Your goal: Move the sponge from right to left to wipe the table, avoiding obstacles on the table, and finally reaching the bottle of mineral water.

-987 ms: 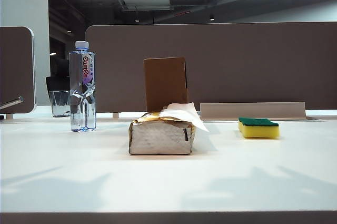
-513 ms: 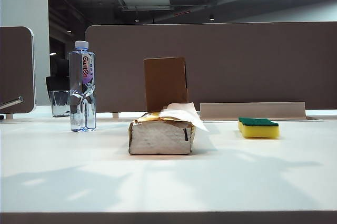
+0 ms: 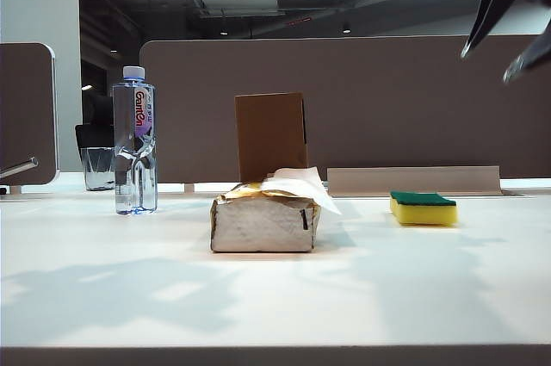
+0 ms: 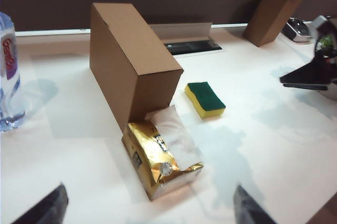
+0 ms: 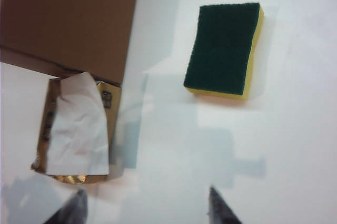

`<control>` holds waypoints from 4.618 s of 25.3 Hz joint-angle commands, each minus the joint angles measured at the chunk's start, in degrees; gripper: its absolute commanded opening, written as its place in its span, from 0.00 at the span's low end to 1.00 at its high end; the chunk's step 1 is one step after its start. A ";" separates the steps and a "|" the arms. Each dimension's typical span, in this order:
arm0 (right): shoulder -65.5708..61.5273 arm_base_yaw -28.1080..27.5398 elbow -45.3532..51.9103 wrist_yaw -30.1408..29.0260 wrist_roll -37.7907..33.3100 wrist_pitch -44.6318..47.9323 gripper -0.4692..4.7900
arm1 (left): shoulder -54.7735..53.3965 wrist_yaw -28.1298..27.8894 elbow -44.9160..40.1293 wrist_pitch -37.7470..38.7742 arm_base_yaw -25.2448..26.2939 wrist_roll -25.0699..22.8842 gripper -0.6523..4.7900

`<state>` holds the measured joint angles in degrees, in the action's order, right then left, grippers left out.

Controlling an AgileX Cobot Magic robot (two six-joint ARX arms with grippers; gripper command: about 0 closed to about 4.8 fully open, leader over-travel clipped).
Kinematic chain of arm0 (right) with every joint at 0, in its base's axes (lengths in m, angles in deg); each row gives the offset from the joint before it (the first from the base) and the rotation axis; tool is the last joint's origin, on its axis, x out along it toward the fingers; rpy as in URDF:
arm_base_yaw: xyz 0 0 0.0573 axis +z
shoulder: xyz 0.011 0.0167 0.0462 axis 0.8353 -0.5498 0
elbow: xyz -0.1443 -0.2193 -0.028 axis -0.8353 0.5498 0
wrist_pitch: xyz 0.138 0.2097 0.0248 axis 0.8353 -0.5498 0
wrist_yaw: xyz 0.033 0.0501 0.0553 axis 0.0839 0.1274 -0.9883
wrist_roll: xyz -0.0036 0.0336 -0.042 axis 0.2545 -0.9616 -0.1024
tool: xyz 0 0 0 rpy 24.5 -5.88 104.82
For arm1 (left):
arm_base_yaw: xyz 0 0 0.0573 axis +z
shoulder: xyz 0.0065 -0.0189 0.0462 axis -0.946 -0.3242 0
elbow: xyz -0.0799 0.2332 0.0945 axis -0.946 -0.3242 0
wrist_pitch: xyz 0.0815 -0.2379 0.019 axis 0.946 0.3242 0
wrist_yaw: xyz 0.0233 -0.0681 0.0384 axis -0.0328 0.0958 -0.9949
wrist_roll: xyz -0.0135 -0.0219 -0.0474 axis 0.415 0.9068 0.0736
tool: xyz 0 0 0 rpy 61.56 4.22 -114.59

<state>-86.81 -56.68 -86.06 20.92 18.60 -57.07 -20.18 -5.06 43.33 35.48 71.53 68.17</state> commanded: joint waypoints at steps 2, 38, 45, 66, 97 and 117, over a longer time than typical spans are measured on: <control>-6.10 0.00 -0.59 -0.48 -0.02 6.08 0.72 | -1.53 1.62 1.29 0.66 -0.02 -0.02 0.87; -41.24 3.50 -17.07 8.22 0.17 14.91 0.63 | -2.19 1.99 1.46 2.73 -0.02 0.02 0.86; -42.60 3.85 -17.03 13.94 0.26 16.68 0.08 | -2.19 1.79 1.49 2.71 -0.02 -0.02 0.86; -37.99 3.76 -7.87 17.84 2.16 18.29 0.08 | -2.08 1.81 1.49 2.69 -0.02 -0.02 0.86; -11.89 3.76 31.85 17.59 -1.11 31.67 0.08 | -2.03 2.01 1.49 1.46 -0.02 -0.02 0.85; 10.32 3.82 50.47 16.28 -2.82 27.71 0.08 | -2.03 2.01 1.49 1.42 -0.02 -0.02 0.85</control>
<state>-76.74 -52.96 -37.10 36.66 15.76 -20.54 -22.33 -3.44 44.42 37.71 71.53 68.17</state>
